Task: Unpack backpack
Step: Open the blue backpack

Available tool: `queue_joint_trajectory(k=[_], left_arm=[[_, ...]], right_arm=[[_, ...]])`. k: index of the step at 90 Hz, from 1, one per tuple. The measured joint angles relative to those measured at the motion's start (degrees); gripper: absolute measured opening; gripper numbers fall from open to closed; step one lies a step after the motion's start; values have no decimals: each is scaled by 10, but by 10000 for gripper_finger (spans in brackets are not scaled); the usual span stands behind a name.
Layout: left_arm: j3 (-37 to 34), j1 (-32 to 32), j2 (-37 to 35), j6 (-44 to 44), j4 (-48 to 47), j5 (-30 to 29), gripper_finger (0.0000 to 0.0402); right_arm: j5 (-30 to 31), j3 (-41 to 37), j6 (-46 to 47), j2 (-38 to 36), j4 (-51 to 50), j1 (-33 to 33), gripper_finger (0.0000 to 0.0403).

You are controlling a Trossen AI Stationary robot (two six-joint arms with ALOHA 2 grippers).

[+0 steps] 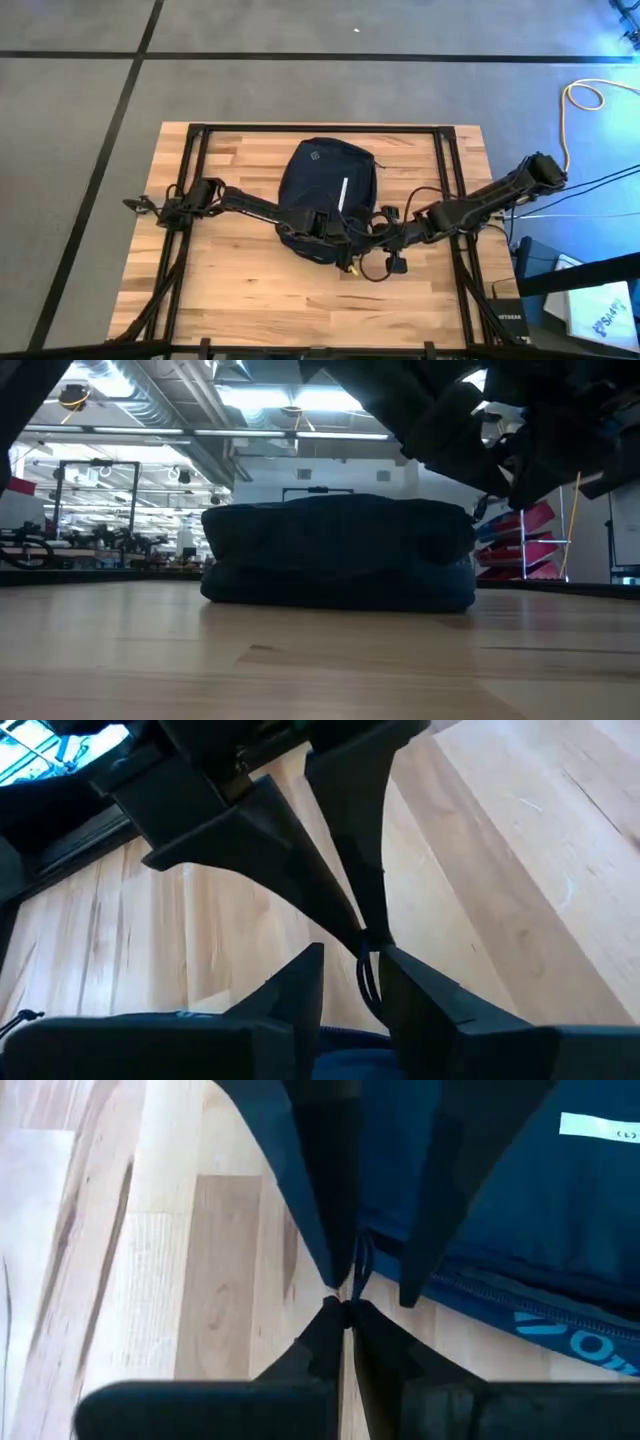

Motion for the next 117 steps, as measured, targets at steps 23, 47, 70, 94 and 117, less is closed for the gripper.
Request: queue_joint_trajectory(k=[23,47,70,94,117], left_arm=[[0,0,0,3,-8,21,85],[0,1,0,-6,-7,36,59],[0,2,0,-2,-1,44,22],[0,10,0,-10,-5,47,1],[0,13,0,-13,-19,34,0]], right_arm=[[-5,0,1,0,3,0,0],[-5,0,1,0,3,0,0],[-5,0,1,0,3,0,0],[-5,0,1,0,2,0,0],[-8,0,2,0,2,0,7]])
